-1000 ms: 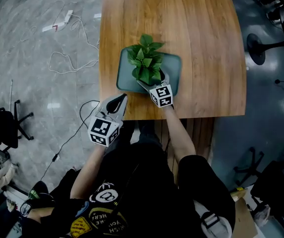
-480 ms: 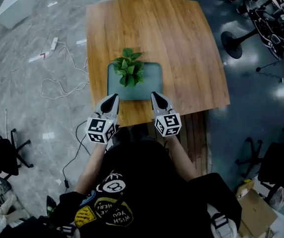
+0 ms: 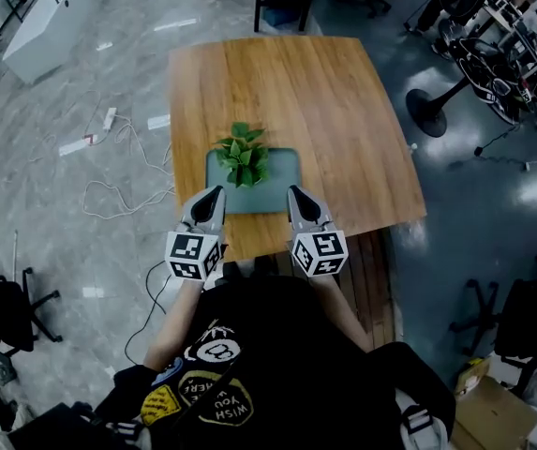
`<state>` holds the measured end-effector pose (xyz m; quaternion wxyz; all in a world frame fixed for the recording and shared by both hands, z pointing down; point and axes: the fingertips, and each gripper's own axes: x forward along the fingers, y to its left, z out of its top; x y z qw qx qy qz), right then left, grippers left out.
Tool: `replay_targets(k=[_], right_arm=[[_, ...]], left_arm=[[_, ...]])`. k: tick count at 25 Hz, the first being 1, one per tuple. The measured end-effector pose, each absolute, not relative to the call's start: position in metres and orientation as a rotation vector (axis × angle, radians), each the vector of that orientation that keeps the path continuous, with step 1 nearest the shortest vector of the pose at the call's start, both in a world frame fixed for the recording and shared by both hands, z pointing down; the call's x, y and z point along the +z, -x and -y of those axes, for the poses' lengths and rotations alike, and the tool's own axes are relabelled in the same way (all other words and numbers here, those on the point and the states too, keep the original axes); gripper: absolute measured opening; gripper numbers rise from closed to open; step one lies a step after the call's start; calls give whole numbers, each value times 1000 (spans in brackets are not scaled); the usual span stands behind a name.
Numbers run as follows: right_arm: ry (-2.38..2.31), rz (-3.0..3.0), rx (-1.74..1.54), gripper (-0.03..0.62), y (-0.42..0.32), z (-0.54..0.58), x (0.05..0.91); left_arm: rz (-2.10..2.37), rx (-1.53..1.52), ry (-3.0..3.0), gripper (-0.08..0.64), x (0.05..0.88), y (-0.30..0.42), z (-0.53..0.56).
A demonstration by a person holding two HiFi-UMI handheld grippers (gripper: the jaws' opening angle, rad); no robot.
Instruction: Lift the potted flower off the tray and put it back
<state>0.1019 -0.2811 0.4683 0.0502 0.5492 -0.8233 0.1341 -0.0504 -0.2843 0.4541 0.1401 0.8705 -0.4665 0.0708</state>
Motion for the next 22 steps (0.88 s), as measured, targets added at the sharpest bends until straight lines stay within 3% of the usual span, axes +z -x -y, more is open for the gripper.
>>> replay_targets(k=[22], right_arm=[[-1593, 2560, 473, 2, -98, 265, 465]], left_arm=[[1326, 229, -2514, -2, 454, 35, 268]])
